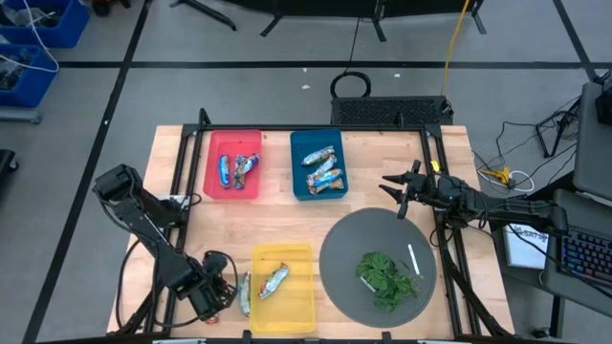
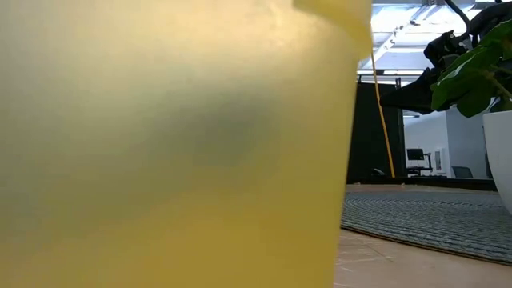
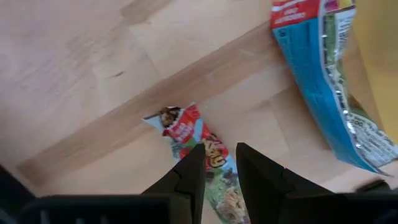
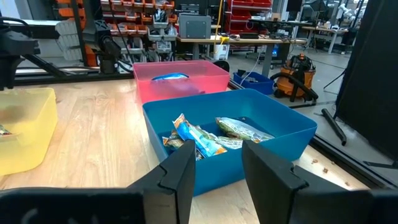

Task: Pick and place Granola Bars by type
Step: Put the left red granola bar into the yellow bin

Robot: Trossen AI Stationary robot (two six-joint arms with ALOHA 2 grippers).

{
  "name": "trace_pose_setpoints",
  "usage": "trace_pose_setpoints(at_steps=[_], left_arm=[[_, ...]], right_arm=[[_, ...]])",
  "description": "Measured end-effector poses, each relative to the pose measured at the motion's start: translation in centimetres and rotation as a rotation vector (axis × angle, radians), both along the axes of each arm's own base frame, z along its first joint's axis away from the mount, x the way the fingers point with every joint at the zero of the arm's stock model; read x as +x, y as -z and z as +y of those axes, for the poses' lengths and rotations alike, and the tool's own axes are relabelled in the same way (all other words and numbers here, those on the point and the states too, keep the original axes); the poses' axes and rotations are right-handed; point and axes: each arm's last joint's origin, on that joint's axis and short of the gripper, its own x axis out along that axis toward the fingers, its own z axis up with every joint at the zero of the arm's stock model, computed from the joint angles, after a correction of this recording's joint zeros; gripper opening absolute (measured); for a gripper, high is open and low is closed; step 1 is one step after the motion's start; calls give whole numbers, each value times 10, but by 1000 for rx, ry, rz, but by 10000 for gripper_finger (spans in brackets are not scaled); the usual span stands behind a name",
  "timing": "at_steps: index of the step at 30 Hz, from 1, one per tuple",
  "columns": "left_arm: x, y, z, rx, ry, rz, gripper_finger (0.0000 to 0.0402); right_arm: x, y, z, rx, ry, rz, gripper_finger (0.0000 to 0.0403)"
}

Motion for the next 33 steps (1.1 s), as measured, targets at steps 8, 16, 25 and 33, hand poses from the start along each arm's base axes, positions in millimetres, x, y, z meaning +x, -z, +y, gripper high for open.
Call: trace_pose_setpoints(at_steps=[8, 16, 25, 33], left_arm=[[-4, 2, -1, 29, -9, 20, 93], [1, 9, -5, 118, 137, -109, 93], [9, 14, 3, 19, -8, 75, 94], [12, 25, -1, 15, -9, 112, 171]], right_arm=[[0, 0, 0, 0, 0, 0, 122], [0, 0, 0, 0, 0, 0, 123], [0, 0, 0, 0, 0, 0, 125], [0, 0, 0, 0, 0, 0, 123]])
